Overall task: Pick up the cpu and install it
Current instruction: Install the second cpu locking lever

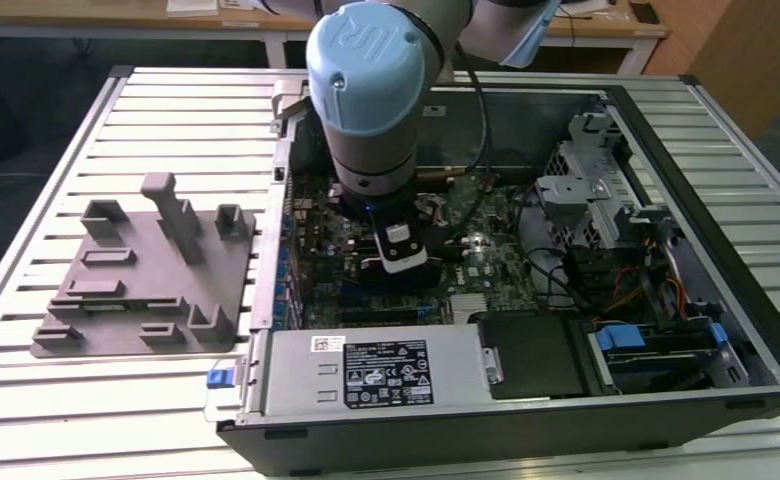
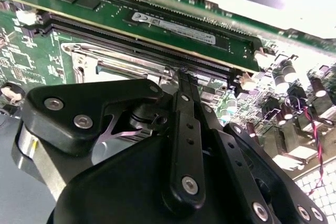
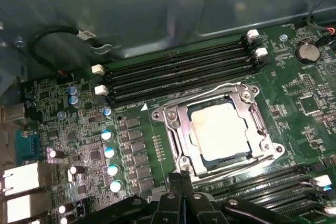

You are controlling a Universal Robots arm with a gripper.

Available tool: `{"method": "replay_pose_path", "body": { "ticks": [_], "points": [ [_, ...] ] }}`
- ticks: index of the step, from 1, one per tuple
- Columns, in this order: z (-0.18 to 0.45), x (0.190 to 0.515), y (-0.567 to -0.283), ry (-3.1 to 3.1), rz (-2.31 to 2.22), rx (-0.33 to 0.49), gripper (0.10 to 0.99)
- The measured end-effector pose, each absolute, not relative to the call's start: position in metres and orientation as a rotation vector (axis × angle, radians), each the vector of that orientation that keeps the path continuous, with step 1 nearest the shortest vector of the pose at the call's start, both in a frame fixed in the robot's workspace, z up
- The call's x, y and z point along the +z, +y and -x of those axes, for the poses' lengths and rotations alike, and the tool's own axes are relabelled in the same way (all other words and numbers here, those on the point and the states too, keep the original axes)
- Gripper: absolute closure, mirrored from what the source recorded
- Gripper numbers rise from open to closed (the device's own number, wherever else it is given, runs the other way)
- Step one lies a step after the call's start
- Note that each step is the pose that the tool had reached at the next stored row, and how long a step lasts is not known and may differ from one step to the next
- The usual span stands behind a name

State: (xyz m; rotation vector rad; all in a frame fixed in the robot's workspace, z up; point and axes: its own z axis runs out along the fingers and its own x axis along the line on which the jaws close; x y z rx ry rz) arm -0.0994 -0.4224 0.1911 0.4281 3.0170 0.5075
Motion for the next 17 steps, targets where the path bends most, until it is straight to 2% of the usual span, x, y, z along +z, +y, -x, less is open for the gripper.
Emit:
{"method": "replay_pose_path", "body": {
  "ticks": [17],
  "points": [
    [0.1022, 0.1884, -0.4189, 3.017, -0.428, 0.507, 0.980]
  ]
}}
